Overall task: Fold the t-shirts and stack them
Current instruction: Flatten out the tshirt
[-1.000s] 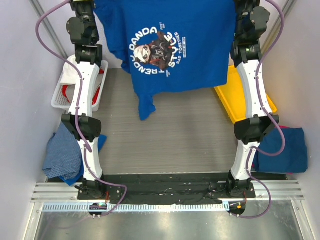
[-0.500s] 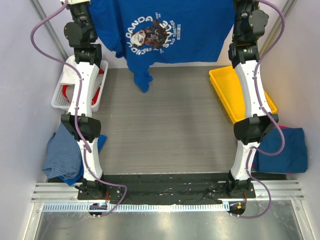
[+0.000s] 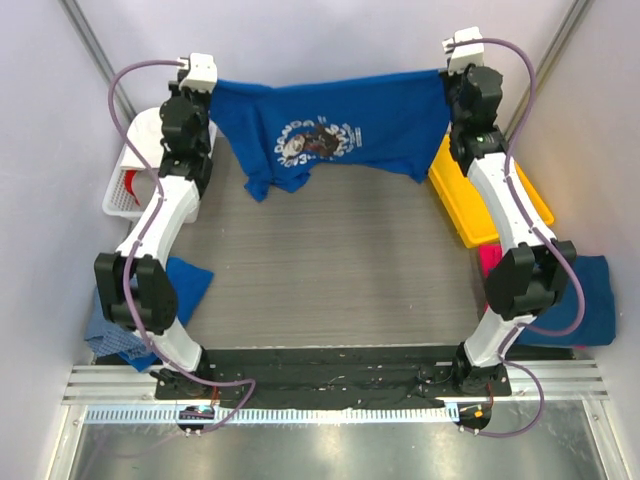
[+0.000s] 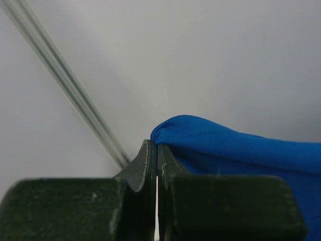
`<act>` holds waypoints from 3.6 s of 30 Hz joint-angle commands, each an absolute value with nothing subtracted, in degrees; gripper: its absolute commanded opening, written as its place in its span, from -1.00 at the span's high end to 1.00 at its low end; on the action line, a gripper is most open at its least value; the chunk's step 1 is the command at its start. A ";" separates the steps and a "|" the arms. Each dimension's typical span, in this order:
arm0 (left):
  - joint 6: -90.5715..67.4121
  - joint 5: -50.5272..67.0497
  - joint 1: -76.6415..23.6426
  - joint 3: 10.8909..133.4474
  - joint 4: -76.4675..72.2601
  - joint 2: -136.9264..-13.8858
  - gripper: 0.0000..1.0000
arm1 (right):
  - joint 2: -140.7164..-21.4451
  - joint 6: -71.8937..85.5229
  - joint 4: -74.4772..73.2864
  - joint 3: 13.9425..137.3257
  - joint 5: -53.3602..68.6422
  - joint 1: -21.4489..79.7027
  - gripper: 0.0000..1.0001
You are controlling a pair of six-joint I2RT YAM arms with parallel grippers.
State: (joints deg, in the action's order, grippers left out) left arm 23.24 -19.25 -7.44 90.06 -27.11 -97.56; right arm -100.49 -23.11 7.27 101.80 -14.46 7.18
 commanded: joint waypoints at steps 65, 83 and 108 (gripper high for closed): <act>23.47 -23.21 -10.37 102.95 -15.83 -85.54 1.00 | -83.42 -22.15 0.88 97.49 -17.06 6.59 0.99; 25.32 -22.93 -8.70 99.37 -17.40 -95.60 1.00 | -90.16 -24.08 5.36 94.02 -18.36 6.59 0.98; 22.59 -20.13 -7.29 119.90 -20.23 -92.92 1.00 | -85.12 -23.73 4.24 109.97 -17.23 7.47 0.98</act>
